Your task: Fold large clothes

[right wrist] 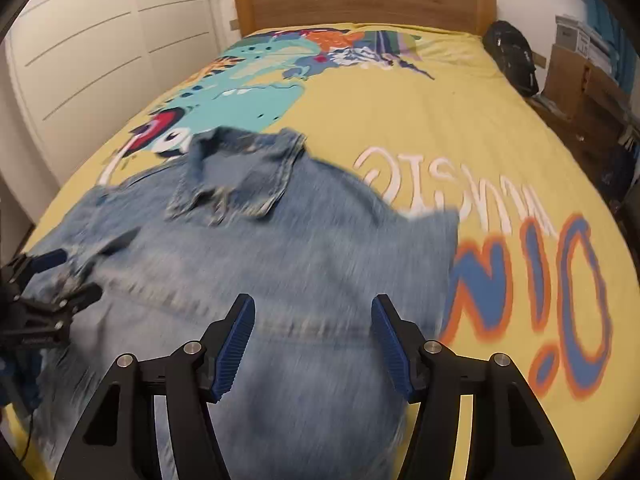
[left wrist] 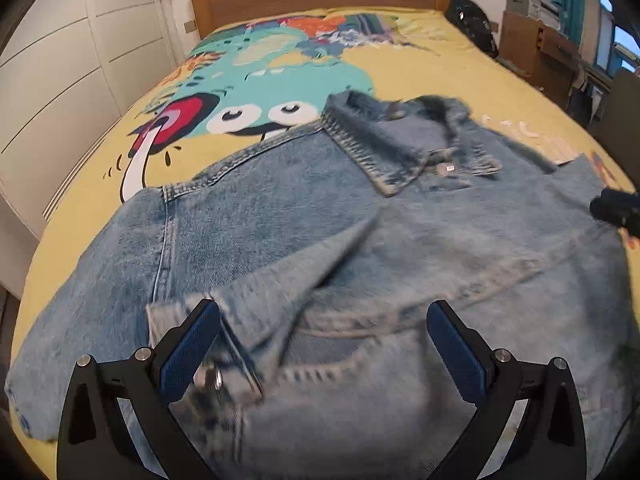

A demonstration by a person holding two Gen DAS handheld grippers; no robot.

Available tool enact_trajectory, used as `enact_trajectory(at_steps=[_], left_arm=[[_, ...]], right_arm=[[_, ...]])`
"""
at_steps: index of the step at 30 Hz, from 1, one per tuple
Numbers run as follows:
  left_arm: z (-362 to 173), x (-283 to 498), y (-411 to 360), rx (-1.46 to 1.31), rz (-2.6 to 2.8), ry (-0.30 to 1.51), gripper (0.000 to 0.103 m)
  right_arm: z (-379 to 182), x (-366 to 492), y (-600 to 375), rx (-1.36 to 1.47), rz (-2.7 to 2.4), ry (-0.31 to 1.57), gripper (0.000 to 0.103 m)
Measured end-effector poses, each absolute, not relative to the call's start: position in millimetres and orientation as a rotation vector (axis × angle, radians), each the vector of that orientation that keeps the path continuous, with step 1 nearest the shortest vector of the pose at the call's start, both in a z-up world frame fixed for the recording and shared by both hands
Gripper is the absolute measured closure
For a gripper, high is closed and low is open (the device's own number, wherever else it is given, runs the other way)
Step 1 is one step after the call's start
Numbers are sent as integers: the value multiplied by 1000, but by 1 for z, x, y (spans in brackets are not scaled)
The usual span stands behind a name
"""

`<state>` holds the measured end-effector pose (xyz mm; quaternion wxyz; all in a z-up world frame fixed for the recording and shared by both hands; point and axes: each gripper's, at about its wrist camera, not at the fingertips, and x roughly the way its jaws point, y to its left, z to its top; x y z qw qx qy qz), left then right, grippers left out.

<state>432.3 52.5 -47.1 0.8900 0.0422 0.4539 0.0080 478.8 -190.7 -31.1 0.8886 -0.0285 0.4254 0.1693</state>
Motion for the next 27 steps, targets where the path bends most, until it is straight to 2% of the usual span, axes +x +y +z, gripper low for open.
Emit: enact_trajectory(at_steps=[6, 10, 18, 24, 27], left_arm=[[-67, 425, 74, 49, -12, 971, 1], [-67, 414, 83, 81, 2, 990, 1], [-41, 385, 71, 72, 15, 941, 1], [-60, 378, 66, 32, 46, 1036, 1], [-53, 365, 70, 17, 49, 1035, 4]], right_arm=[[-79, 519, -198, -22, 316, 1021, 40], [-77, 511, -198, -49, 281, 1011, 40], [-40, 450, -176, -71, 343, 948, 40], [-65, 409, -163, -47, 348, 1042, 40], [-71, 394, -169, -68, 311, 1083, 39]])
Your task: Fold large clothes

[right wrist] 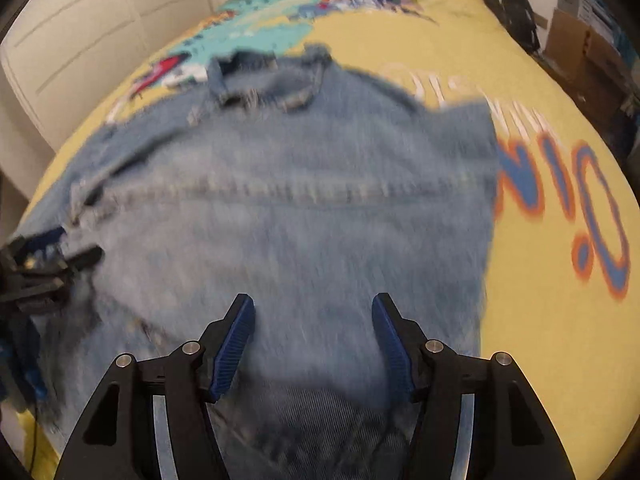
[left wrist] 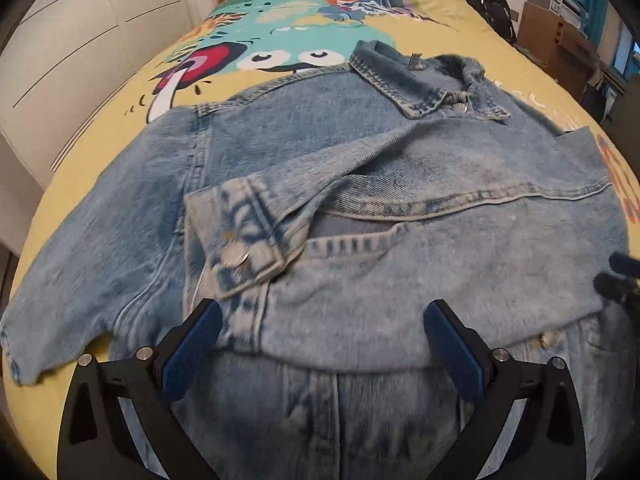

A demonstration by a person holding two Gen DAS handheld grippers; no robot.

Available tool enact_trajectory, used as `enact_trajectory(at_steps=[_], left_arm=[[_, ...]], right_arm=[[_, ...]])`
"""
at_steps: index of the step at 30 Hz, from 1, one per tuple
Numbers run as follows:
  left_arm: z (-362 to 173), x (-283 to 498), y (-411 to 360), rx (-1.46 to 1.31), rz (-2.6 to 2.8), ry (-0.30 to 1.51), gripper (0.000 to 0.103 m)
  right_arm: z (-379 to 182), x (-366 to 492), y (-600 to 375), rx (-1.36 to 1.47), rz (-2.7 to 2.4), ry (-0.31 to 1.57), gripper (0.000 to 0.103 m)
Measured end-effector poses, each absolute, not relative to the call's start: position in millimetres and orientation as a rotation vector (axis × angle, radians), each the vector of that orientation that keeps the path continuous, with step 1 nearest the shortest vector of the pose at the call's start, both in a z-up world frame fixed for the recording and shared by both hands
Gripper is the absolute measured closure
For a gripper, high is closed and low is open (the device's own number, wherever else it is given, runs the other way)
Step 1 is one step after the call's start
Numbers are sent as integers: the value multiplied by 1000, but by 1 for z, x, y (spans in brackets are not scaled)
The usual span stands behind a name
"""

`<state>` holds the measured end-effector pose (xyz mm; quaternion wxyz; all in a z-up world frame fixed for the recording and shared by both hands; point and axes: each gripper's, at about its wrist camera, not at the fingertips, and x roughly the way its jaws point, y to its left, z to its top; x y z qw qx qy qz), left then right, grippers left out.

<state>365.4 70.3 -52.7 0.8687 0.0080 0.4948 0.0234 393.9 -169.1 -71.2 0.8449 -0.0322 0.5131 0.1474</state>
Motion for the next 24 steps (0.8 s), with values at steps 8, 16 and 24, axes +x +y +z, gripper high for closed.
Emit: enact_trajectory(at_steps=[8, 16, 24], left_arm=[[0, 310, 79, -50, 32, 955, 5], [32, 248, 95, -92, 79, 952, 4], [44, 199, 136, -225, 152, 948, 4]], right_arm=[[-15, 341, -193, -9, 287, 999, 39], [22, 268, -203, 24, 274, 928, 39], [30, 204, -208, 61, 263, 911, 39]])
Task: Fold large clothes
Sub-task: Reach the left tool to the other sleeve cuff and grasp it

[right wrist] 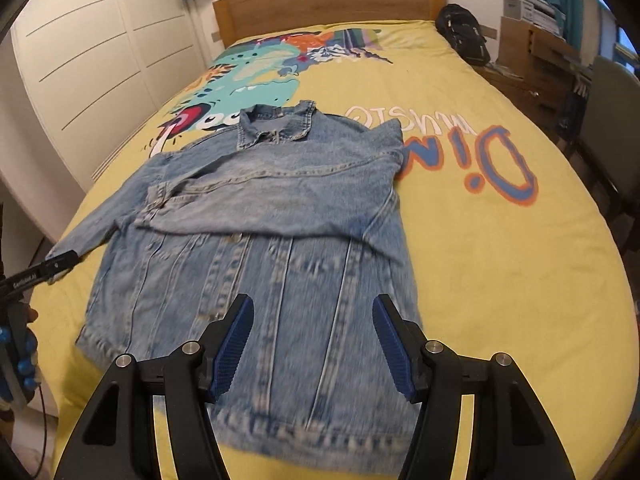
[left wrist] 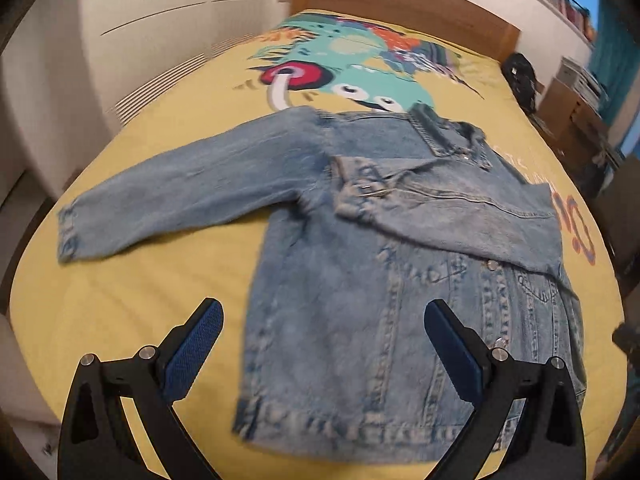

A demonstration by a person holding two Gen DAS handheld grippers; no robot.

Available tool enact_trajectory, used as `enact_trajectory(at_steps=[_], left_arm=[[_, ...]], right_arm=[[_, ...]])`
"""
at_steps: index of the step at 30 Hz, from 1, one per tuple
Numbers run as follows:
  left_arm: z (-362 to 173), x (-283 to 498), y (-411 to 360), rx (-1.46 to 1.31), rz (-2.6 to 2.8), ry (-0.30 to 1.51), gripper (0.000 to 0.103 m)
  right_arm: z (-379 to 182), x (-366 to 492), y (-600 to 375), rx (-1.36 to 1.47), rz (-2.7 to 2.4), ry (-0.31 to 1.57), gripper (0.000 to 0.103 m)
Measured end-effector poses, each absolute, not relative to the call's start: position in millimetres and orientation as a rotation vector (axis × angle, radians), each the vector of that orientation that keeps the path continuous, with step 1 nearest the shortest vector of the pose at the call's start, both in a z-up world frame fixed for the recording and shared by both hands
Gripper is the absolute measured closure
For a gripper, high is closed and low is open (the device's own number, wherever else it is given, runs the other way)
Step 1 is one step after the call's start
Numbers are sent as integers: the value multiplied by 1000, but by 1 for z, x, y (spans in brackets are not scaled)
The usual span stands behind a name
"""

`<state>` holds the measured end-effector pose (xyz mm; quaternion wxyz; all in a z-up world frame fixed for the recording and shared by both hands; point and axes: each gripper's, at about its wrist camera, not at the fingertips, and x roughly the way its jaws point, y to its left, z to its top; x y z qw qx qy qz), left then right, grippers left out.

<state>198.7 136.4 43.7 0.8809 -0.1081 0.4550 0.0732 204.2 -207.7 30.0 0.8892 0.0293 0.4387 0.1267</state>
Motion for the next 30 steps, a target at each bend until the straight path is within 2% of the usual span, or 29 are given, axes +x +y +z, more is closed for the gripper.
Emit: enact_trajectory(at_steps=[8, 18, 30], left_arm=[[23, 161, 198, -346, 258, 973, 4], [2, 144, 291, -530, 365, 934, 5], [-28, 155, 403, -810, 424, 839, 30]], right_arm=[[28, 185, -203, 51, 249, 907, 39], [-1, 211, -215, 73, 178, 960, 39], [-25, 245, -221, 62, 109, 1002, 39]])
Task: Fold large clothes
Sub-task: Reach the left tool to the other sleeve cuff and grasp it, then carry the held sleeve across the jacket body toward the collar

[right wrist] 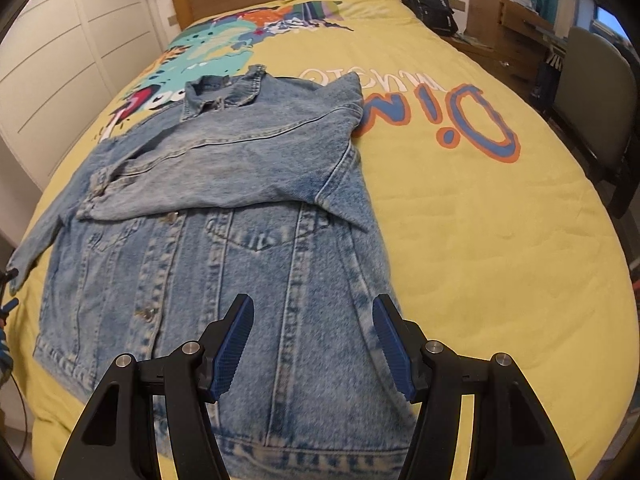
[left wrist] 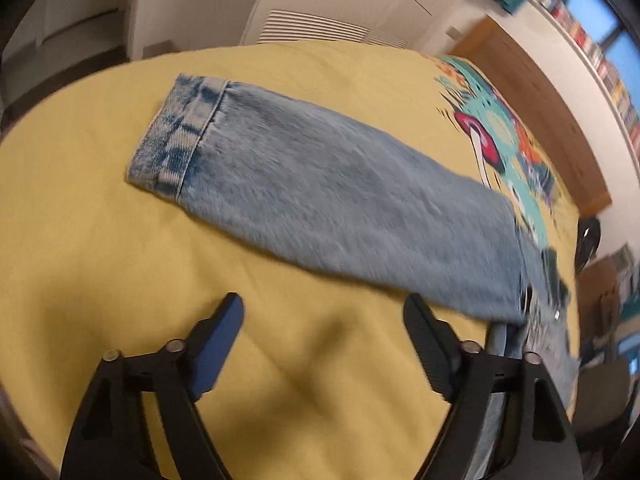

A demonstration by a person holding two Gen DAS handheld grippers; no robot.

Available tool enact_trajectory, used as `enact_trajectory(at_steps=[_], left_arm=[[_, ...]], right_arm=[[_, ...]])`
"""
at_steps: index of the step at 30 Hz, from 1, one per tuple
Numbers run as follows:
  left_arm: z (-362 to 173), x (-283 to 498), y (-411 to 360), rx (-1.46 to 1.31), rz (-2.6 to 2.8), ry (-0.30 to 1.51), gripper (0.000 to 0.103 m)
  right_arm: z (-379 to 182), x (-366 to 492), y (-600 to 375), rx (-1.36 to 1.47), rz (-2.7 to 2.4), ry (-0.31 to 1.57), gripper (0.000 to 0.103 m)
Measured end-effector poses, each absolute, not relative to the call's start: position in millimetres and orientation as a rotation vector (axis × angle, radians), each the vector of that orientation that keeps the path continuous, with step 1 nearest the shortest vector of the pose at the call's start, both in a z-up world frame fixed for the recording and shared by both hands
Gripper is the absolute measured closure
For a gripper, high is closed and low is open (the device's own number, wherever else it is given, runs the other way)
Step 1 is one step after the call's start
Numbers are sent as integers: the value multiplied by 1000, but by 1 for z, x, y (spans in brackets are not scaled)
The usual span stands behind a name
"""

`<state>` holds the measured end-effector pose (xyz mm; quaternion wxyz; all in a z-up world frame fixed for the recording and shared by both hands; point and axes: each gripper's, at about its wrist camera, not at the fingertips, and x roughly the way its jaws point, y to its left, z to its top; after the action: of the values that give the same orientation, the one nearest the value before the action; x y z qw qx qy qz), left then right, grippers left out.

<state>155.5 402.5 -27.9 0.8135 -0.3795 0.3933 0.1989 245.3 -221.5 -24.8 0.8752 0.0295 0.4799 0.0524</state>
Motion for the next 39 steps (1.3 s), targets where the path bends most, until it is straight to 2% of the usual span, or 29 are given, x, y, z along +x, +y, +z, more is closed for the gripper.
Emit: enact_trajectory(at_steps=[5, 11, 18, 21, 23, 25, 30, 39], left_arm=[[-44, 152, 436, -936, 435, 783, 39], [-58, 127, 481, -1127, 414, 606, 49], [-66, 107, 524, -1241, 402, 516, 74], [-63, 102, 536, -1250, 404, 515, 75], [-60, 99, 541, -1244, 411, 523, 81], [-58, 101, 542, -1247, 420, 541, 95], [-43, 99, 540, -1234, 440, 538, 98], [6, 125, 514, -1184, 384, 524, 99]], right_arm=[[-25, 255, -224, 54, 89, 1000, 39], [-28, 263, -223, 26, 82, 1006, 39], [-25, 268, -225, 10, 74, 998, 39], [-23, 268, -228, 9, 71, 992, 39], [-24, 268, -231, 27, 67, 990, 39], [-26, 269, -231, 34, 68, 997, 39], [-25, 265, -233, 27, 73, 984, 39], [-21, 258, -258, 75, 58, 966, 39]])
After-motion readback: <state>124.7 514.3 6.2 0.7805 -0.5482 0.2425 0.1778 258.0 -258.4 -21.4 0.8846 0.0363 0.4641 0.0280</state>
